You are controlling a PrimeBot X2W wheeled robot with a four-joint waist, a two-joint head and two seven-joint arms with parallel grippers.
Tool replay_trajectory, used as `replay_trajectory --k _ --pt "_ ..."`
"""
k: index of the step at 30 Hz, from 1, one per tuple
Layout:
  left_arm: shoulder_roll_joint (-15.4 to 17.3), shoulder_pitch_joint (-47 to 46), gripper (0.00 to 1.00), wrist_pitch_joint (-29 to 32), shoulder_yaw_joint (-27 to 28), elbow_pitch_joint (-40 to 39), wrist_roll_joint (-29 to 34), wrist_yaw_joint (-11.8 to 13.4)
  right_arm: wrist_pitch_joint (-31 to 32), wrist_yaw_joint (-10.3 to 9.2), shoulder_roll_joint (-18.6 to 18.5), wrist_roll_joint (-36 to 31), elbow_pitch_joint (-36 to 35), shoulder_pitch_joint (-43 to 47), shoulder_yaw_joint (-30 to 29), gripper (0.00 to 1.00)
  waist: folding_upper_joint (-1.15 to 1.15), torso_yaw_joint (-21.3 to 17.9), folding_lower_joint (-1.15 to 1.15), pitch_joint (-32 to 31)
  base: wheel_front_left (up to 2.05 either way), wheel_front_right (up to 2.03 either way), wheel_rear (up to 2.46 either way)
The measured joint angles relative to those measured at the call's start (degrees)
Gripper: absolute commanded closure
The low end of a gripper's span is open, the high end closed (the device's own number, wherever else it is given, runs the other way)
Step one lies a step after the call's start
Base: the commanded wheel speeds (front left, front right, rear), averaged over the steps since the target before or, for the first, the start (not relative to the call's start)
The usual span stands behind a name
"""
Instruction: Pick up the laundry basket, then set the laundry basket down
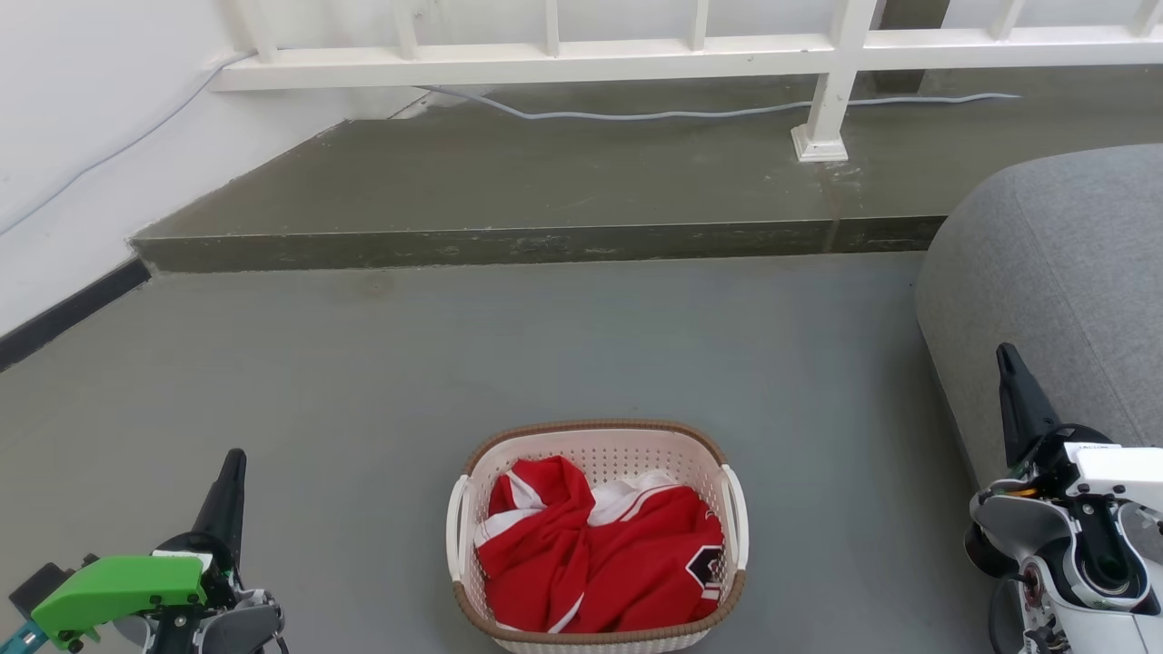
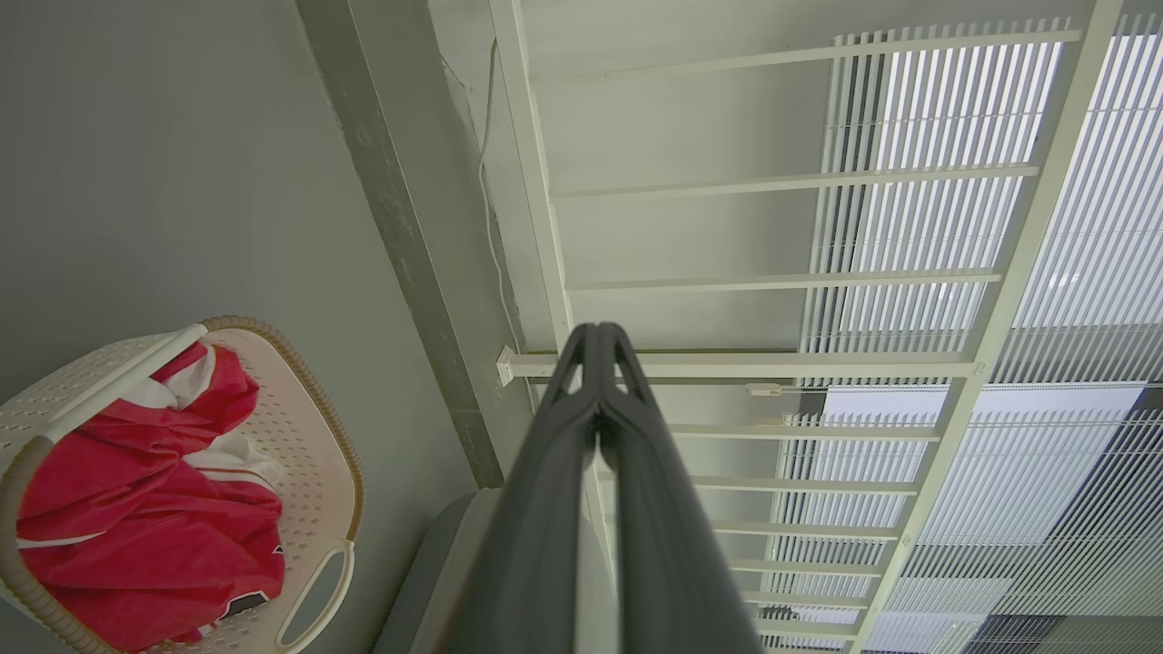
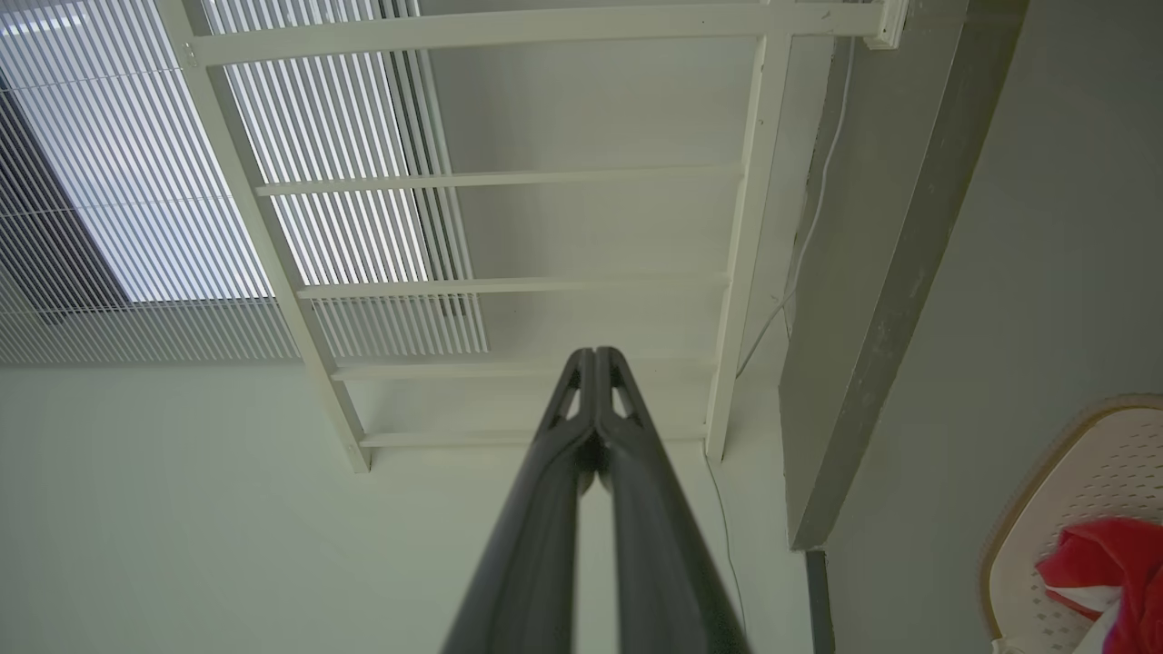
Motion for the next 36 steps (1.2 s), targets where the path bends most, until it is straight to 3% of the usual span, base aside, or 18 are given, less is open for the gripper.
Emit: replay_trajectory --k 36 --pt "-0.1 -0.6 1.0 0.0 0.2 0.1 0.0 0.0 0.0 0.08 0.1 0.0 0.0 0.0 -0.1 1.0 0.0 0.0 0.0 0.0 0.0 0.0 0.0"
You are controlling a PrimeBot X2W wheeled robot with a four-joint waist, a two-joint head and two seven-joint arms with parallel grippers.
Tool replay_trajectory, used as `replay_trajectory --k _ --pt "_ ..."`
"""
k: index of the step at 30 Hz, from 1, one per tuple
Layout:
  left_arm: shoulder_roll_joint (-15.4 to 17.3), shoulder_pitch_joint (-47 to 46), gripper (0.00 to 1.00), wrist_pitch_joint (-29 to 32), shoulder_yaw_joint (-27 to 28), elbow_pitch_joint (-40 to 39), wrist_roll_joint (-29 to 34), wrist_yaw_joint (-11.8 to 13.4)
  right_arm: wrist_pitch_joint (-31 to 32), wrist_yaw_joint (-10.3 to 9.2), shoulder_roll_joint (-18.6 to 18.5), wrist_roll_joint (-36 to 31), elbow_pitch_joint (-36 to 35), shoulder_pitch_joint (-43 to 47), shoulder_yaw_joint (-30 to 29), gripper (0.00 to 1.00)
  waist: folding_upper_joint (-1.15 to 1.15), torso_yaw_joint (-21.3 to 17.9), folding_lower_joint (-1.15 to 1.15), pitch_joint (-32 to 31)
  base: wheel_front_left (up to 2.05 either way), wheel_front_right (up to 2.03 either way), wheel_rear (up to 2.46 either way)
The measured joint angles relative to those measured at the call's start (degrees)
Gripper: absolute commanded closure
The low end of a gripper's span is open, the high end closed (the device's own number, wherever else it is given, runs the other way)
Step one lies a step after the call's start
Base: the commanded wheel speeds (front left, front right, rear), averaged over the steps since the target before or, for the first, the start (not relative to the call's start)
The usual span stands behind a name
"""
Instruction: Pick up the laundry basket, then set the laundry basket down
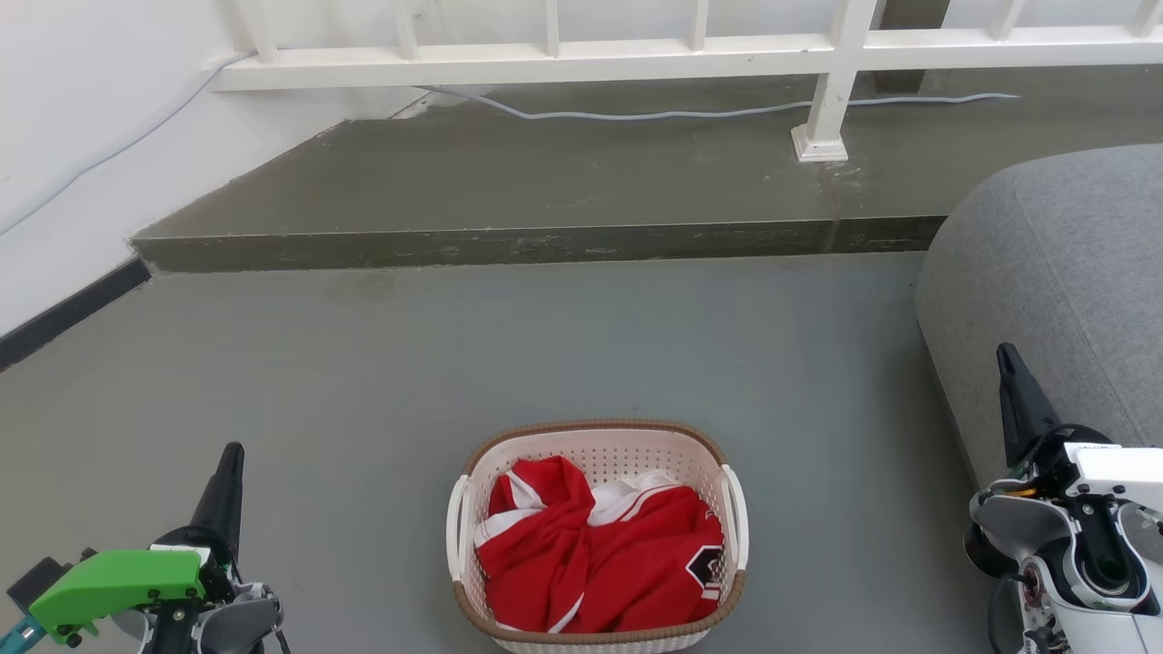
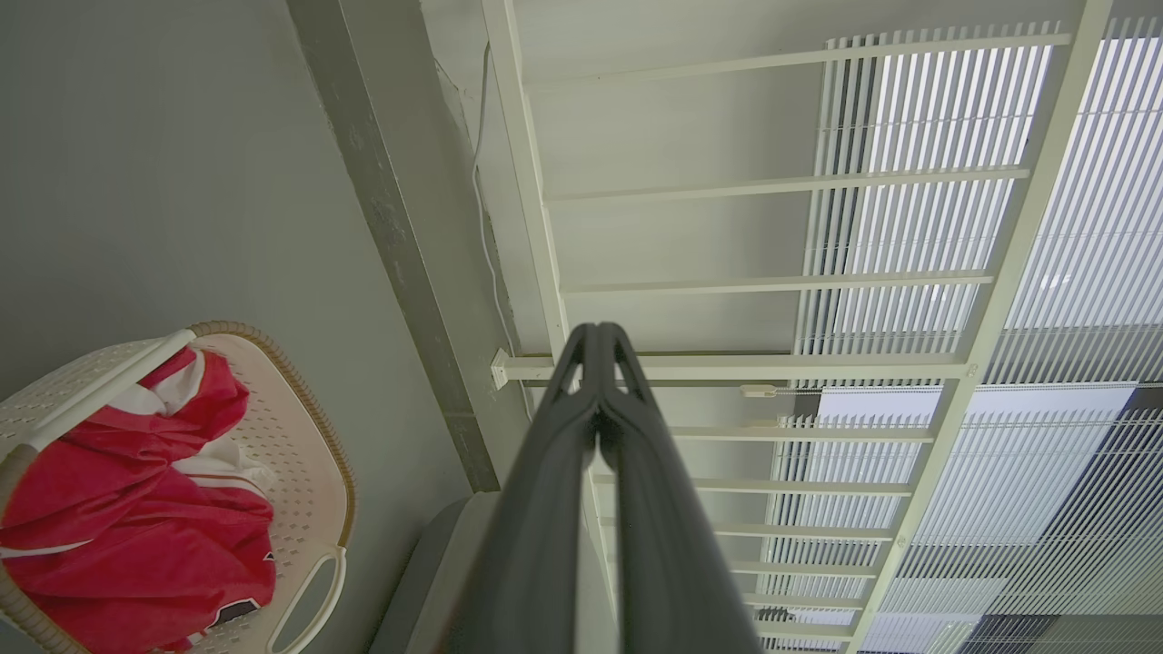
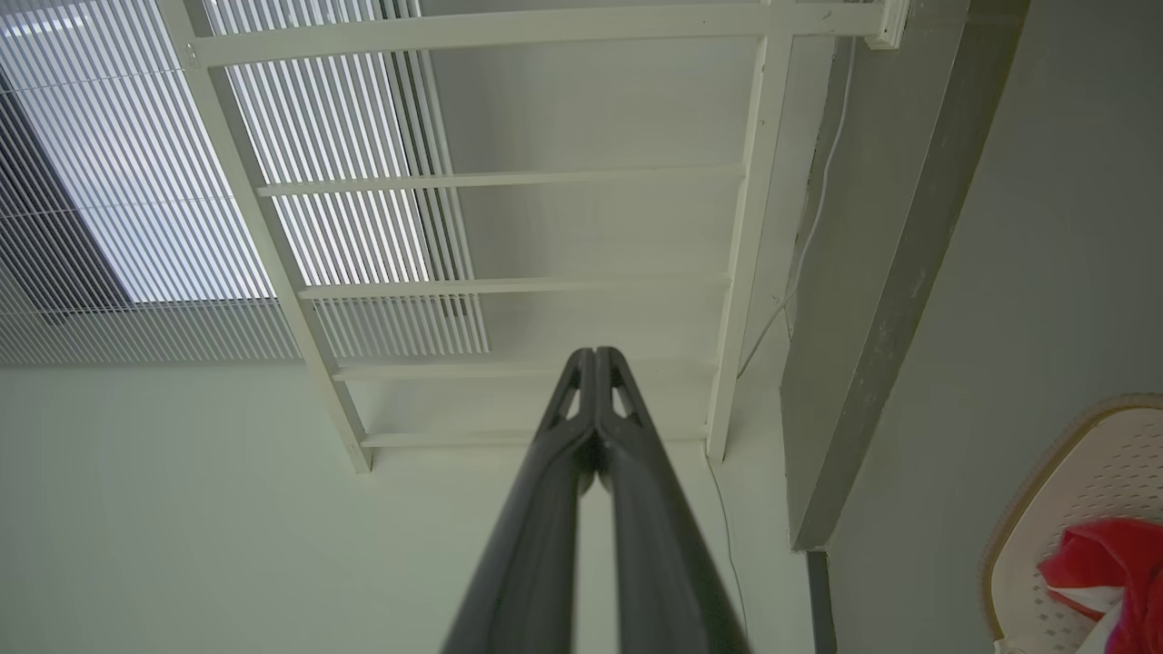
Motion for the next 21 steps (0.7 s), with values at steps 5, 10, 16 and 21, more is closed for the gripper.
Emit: replay_trajectory --k 5,10,16,21 --pt "0.0 0.0 1.0 0.0 0.0 0.0 0.0 0.0 0.0 0.0 0.0 0.0 0.0 0.0 0.0 1.0 0.0 0.0 0.0 0.0 0.0 0.0 0.0" --pt "0.0 0.0 1.0 0.0 0.0 0.0 0.0 0.0 0.0 0.0 0.0 0.0 0.0 0.0 0.0 1.0 0.0 0.0 0.0 0.0 0.0 0.0 0.0" --pt "-0.1 0.0 1.0 0.0 0.1 0.0 0.0 0.0 0.0 0.0 0.0 0.0 0.0 0.0 0.0 1.0 0.0 0.0 0.0 0.0 0.0 0.0 0.0" --pt "-0.1 0.0 1.0 0.1 0.1 0.0 0.0 0.0 0.0 0.0 0.0 0.0 0.0 0.0 -0.1 1.0 0.0 0.0 0.0 0.0 0.0 0.0 0.0"
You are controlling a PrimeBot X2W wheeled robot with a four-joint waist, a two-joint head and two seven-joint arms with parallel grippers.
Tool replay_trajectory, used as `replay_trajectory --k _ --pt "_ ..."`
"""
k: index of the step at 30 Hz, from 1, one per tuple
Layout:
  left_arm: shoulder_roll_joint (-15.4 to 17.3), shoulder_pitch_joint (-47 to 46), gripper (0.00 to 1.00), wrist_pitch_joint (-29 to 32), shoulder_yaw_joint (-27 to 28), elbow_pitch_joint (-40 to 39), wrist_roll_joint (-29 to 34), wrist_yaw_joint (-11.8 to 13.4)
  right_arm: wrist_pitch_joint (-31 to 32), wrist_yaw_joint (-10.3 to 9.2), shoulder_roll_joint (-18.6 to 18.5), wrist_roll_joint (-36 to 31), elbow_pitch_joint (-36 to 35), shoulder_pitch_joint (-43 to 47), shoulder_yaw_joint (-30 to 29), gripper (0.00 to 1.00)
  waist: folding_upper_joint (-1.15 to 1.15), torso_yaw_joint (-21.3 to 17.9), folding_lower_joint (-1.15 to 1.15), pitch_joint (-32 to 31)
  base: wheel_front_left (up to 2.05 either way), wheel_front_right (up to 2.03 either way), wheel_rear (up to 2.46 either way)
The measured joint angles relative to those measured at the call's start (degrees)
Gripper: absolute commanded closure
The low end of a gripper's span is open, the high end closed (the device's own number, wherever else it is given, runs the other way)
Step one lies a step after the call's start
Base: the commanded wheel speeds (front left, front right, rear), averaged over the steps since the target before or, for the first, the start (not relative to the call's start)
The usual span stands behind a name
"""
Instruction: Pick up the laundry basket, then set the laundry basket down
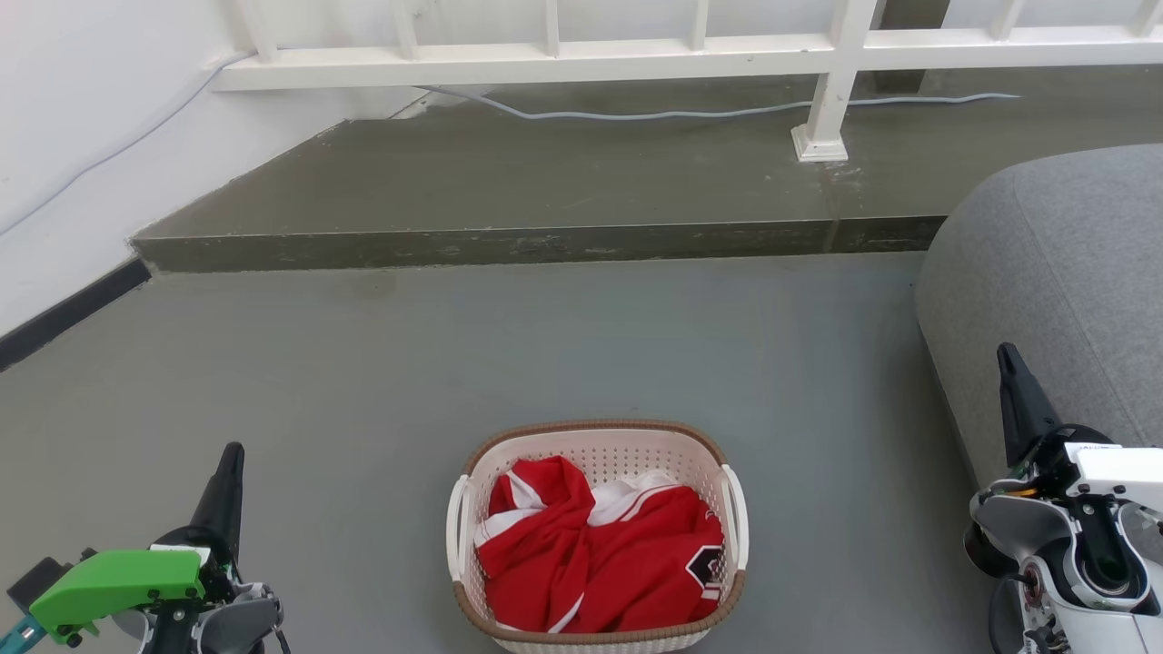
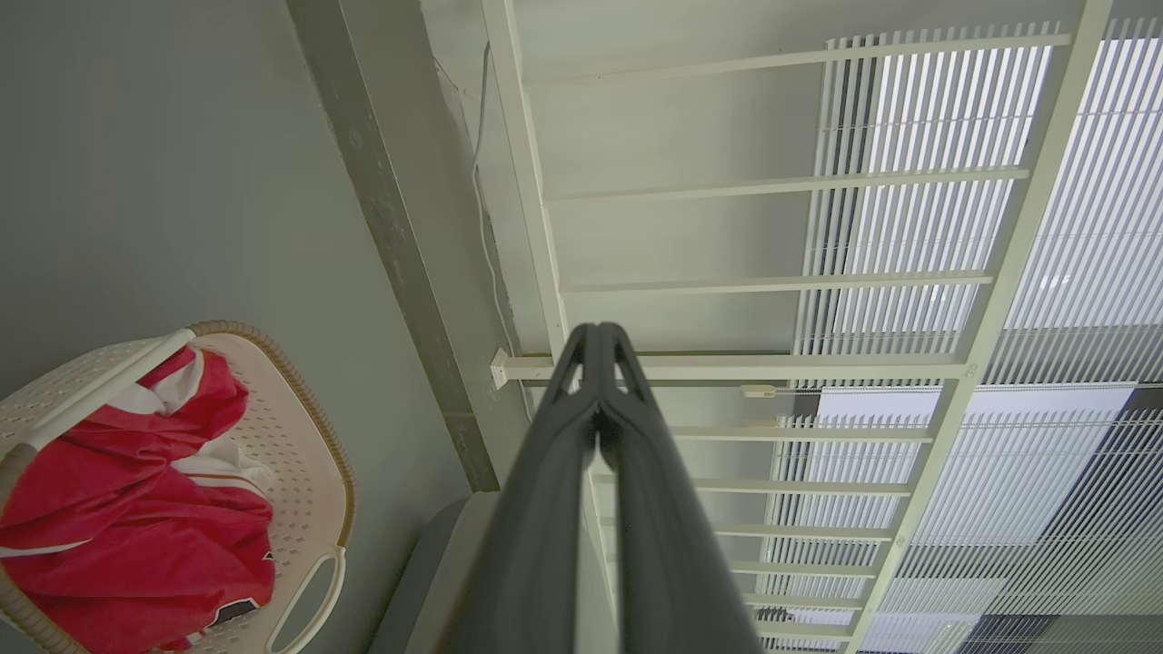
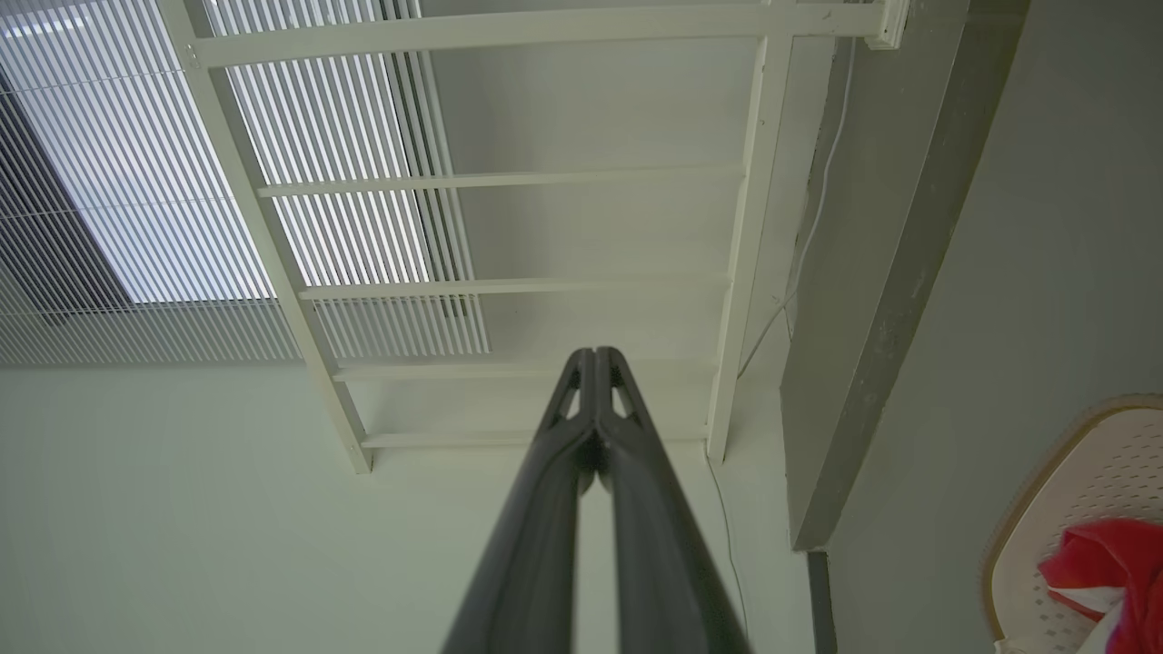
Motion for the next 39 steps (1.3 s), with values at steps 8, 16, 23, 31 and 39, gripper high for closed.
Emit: replay_trajectory --k 8,16,23,31,39 --pt "0.0 0.0 1.0 0.0 0.0 0.0 0.0 0.0 0.0 0.0 0.0 0.0 0.0 0.0 0.0 1.0 0.0 0.0 0.0 0.0 0.0 0.0 0.0" --pt "0.0 0.0 1.0 0.3 0.1 0.0 0.0 0.0 0.0 0.0 0.0 0.0 0.0 0.0 0.0 1.0 0.0 0.0 0.0 0.0 0.0 0.0 0.0" --pt "0.0 0.0 1.0 0.4 0.1 -0.1 0.0 0.0 0.0 0.0 0.0 0.0 0.0 0.0 -0.1 1.0 0.0 0.0 0.0 0.0 0.0 0.0 0.0" --pt "0.0 0.0 1.0 0.4 0.1 -0.1 0.0 0.0 0.0 0.0 0.0 0.0 0.0 0.0 -0.1 1.0 0.0 0.0 0.0 0.0 0.0 0.0 0.0" --pt "0.0 0.0 1.0 0.4 0.2 -0.1 0.0 0.0 0.1 0.0 0.0 0.0 0.0 0.0 -0.1 1.0 0.0 0.0 0.0 0.0 0.0 0.0 0.0"
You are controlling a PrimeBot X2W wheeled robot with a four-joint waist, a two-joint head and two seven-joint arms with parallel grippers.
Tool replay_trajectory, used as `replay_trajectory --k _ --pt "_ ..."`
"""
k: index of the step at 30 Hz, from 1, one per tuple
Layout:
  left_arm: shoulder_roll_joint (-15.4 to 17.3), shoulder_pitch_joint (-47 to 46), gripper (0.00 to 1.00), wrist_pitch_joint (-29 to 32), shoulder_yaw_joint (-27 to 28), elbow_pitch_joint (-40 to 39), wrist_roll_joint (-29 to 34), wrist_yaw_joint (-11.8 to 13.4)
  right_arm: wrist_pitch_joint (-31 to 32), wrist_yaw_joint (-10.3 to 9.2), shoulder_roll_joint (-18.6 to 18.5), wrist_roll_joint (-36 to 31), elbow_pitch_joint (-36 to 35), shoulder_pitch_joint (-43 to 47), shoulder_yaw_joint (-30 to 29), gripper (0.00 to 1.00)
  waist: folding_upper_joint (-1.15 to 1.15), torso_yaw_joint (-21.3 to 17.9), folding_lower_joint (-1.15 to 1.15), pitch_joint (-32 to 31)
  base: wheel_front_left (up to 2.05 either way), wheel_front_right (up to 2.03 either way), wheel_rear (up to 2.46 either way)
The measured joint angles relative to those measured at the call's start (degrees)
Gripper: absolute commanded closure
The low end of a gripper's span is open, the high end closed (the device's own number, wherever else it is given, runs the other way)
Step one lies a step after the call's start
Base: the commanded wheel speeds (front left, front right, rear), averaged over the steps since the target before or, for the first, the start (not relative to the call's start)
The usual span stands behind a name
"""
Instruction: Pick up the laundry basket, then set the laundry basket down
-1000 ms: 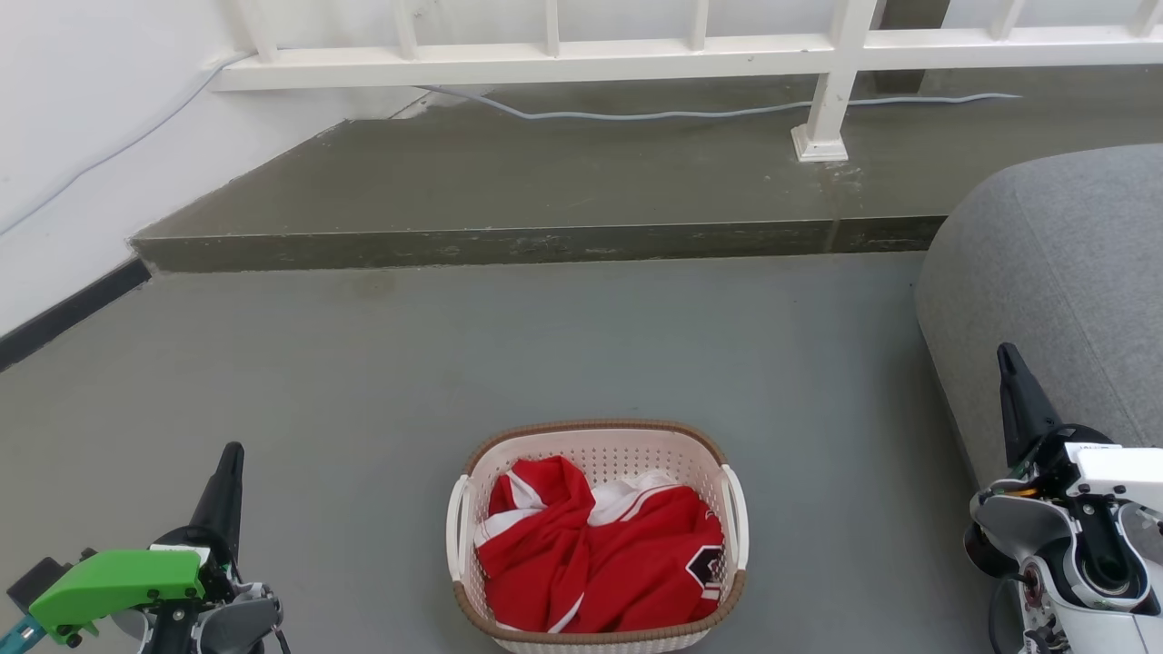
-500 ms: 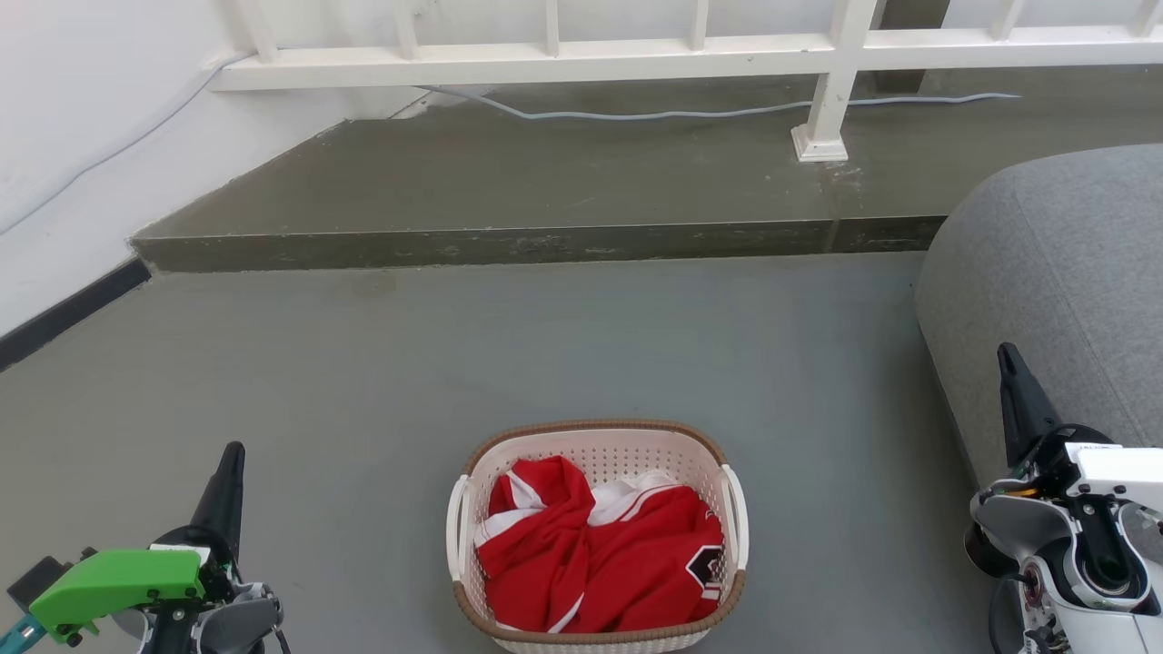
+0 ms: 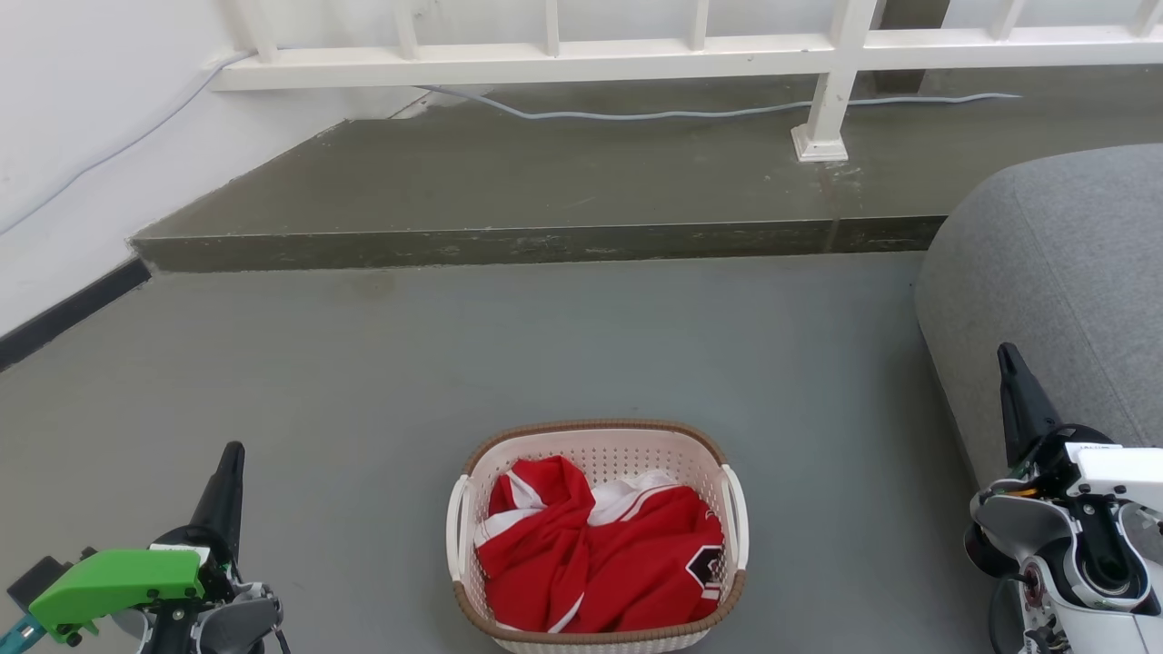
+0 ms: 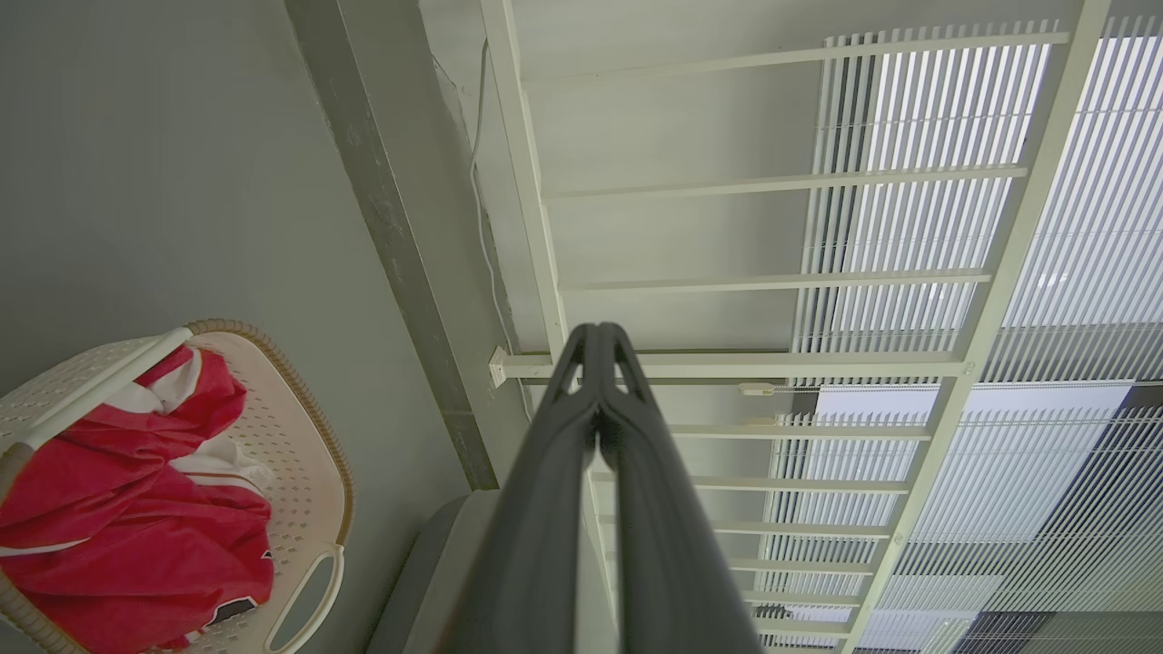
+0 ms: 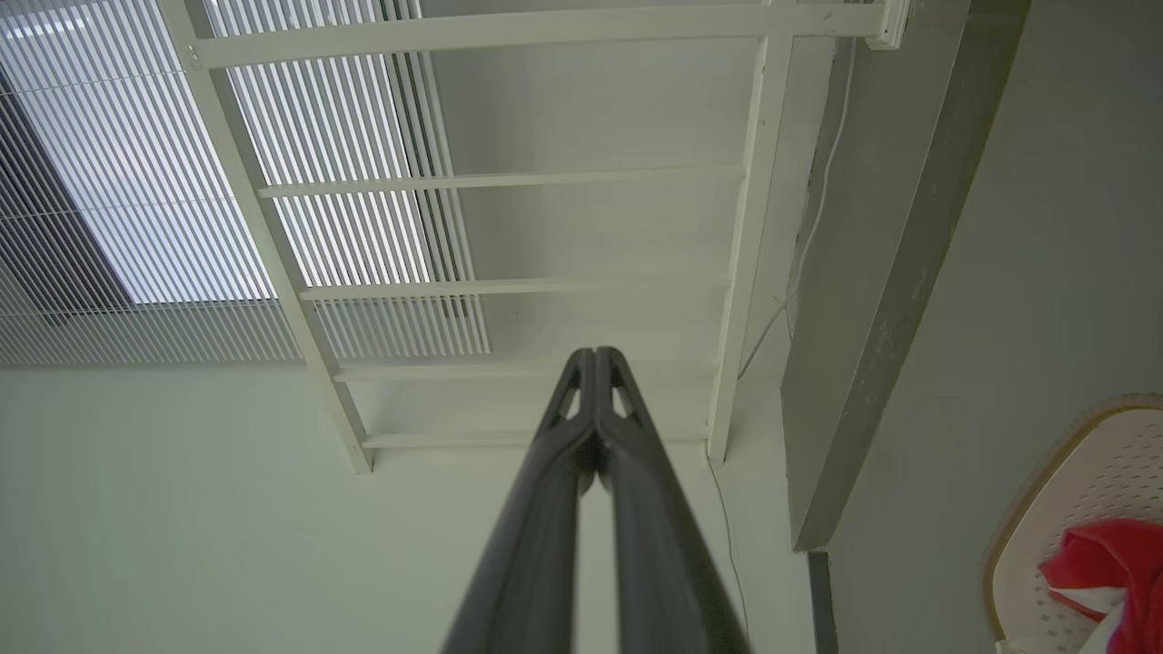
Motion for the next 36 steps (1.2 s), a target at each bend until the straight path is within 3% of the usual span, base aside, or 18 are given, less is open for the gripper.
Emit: replay_trajectory --k 36 --pt "-0.1 0.0 1.0 0.0 0.1 -0.1 0.0 0.0 0.0 0.0 0.0 0.0 0.0 0.0 -0.1 1.0 0.0 0.0 0.0 0.0 0.0 0.0 0.0"
